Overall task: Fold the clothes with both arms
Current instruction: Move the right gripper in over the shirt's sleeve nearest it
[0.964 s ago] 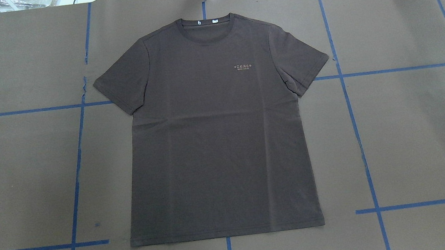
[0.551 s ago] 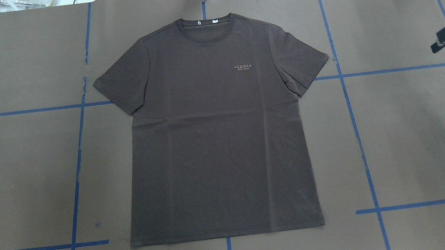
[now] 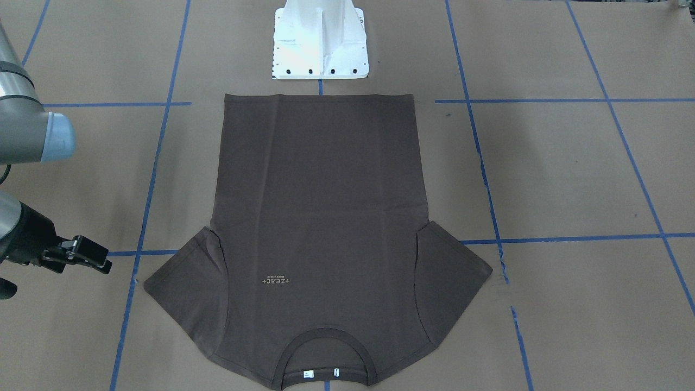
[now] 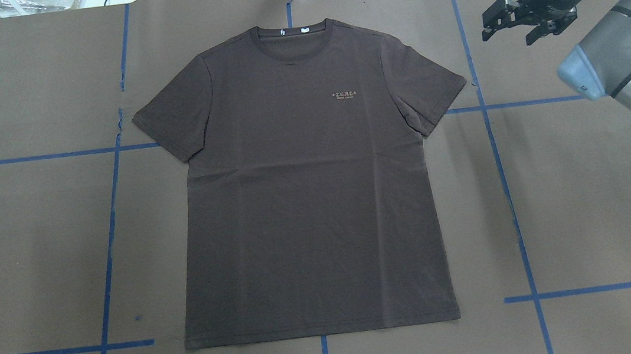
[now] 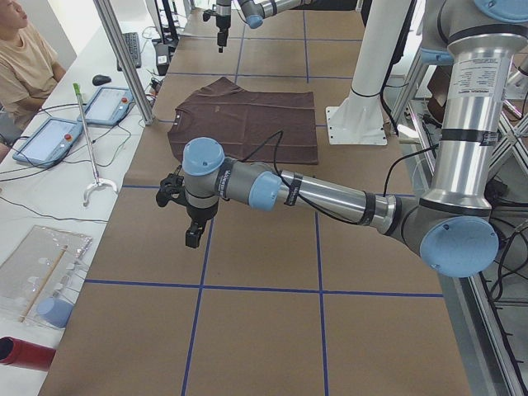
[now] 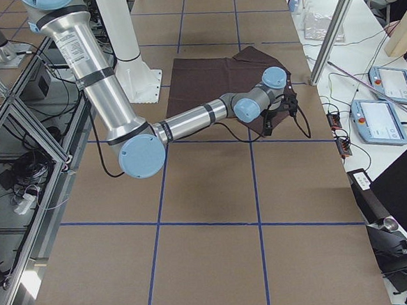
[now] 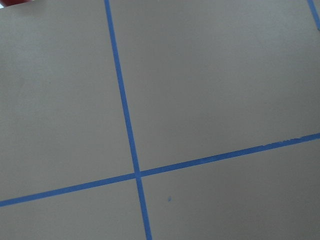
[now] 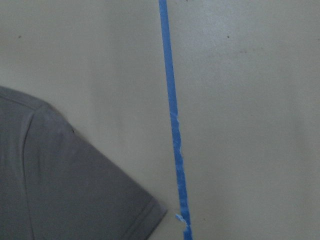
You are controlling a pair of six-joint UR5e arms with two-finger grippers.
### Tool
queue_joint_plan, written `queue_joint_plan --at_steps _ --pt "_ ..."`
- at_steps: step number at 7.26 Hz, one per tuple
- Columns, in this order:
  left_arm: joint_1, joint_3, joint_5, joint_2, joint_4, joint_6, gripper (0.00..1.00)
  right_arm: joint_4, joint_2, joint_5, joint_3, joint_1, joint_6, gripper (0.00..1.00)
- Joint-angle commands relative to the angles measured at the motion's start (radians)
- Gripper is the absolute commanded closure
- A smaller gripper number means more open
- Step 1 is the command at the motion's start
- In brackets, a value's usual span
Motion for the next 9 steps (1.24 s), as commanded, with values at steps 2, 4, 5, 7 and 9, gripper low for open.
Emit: queue_joint_plan --at_steps 2,4,5,7,9 --pt "0.002 0.007 -0.010 0.005 -0.020 0.004 0.00 0.079 0.085 -0.115 -0.158 -0.103 0.254 0.11" --pt "0.002 0.002 -0.010 0.007 -0.021 0.009 0.00 0.081 0.084 -0.118 -0.196 -0.127 0.248 0.17" --pt "0.002 -0.001 -0.010 0.007 -0.023 0.009 0.00 0.082 0.089 -0.118 -0.208 -0.133 0.250 0.17" --pt "0.000 -0.002 -0.010 0.007 -0.023 0.010 0.00 0.081 0.091 -0.124 -0.215 -0.147 0.250 0.31" --pt "0.000 -0.004 -0.010 0.008 -0.023 0.012 0.00 0.079 0.091 -0.126 -0.216 -0.147 0.253 1.00"
